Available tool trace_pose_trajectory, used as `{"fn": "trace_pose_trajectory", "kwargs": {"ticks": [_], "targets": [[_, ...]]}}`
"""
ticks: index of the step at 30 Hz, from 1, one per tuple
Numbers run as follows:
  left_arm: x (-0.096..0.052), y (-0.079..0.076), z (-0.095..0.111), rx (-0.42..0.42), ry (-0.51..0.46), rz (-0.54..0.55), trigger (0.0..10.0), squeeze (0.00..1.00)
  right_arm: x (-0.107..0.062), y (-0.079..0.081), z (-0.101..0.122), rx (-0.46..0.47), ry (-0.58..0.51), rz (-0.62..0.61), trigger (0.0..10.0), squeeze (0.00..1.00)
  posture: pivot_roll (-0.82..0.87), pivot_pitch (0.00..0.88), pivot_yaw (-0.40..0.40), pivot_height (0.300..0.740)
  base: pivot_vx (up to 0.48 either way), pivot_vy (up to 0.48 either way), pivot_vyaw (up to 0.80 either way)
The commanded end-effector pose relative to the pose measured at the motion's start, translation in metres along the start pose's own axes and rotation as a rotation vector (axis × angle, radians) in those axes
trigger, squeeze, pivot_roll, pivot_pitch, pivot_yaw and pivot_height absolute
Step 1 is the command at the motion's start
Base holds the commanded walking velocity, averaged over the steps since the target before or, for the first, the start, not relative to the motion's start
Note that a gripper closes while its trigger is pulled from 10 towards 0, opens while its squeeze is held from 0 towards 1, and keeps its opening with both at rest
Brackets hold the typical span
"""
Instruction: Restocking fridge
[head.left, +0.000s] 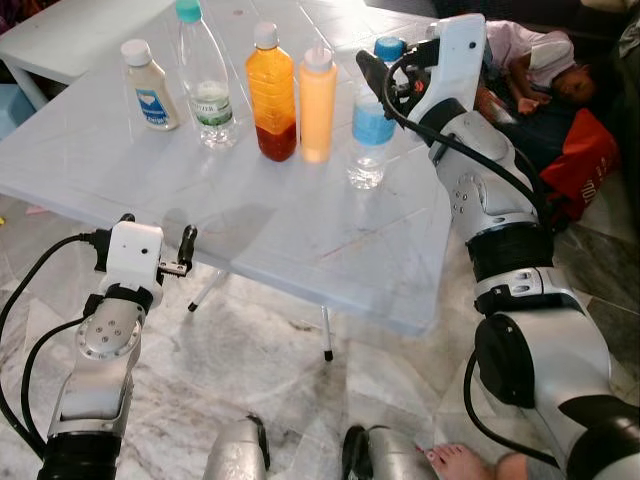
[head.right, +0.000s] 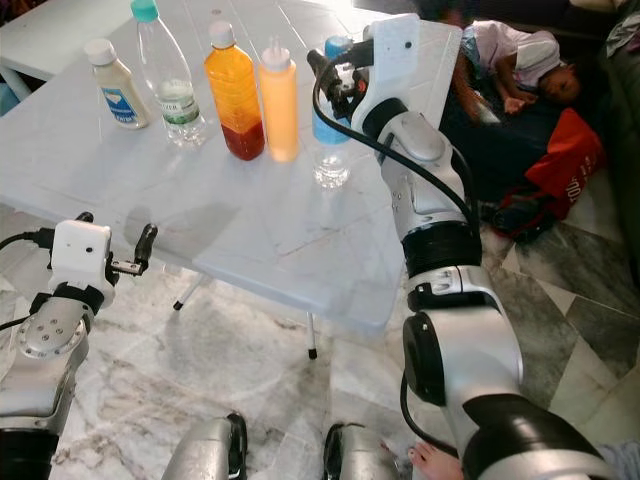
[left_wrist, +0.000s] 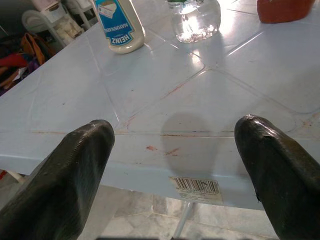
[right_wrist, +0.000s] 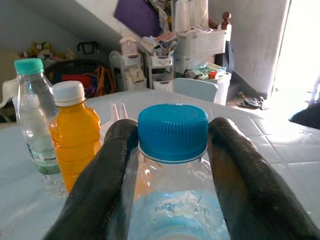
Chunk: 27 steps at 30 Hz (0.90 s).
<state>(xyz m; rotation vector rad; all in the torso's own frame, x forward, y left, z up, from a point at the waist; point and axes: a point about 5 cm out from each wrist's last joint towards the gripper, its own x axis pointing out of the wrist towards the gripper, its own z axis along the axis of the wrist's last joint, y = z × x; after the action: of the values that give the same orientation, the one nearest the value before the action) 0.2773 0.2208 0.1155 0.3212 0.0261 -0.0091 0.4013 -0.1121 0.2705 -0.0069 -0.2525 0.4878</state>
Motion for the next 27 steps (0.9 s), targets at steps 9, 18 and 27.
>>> {"fn": "trace_pose_trajectory", "kwargs": {"ticks": [9, 18, 27], "targets": [[0.001, -0.0018, 0.0004, 0.003, 0.003, -0.019, 10.0, 0.0, 0.0052, 0.0046, 0.0053, -0.056, -0.002, 0.035, 0.4, 0.0, 0.08, 0.153, 0.009, 0.74, 0.0, 0.0, 0.0], [0.0021, -0.0029, -0.0004, 0.003, 0.006, -0.021, 10.0, 0.0, 0.0029, 0.0006, 0.0058, -0.075, -0.003, 0.036, 0.0, 0.0, 0.07, 0.151, 0.009, 0.74, 0.0, 0.0, 0.0], [0.0022, -0.0051, -0.0015, -0.003, 0.009, -0.023, 10.0, 0.0, 0.0, -0.0023, 0.0032, -0.098, 0.017, 0.024, 10.0, 1.0, 0.07, 0.149, 0.004, 0.74, 0.0, 0.0, 0.0]]}}
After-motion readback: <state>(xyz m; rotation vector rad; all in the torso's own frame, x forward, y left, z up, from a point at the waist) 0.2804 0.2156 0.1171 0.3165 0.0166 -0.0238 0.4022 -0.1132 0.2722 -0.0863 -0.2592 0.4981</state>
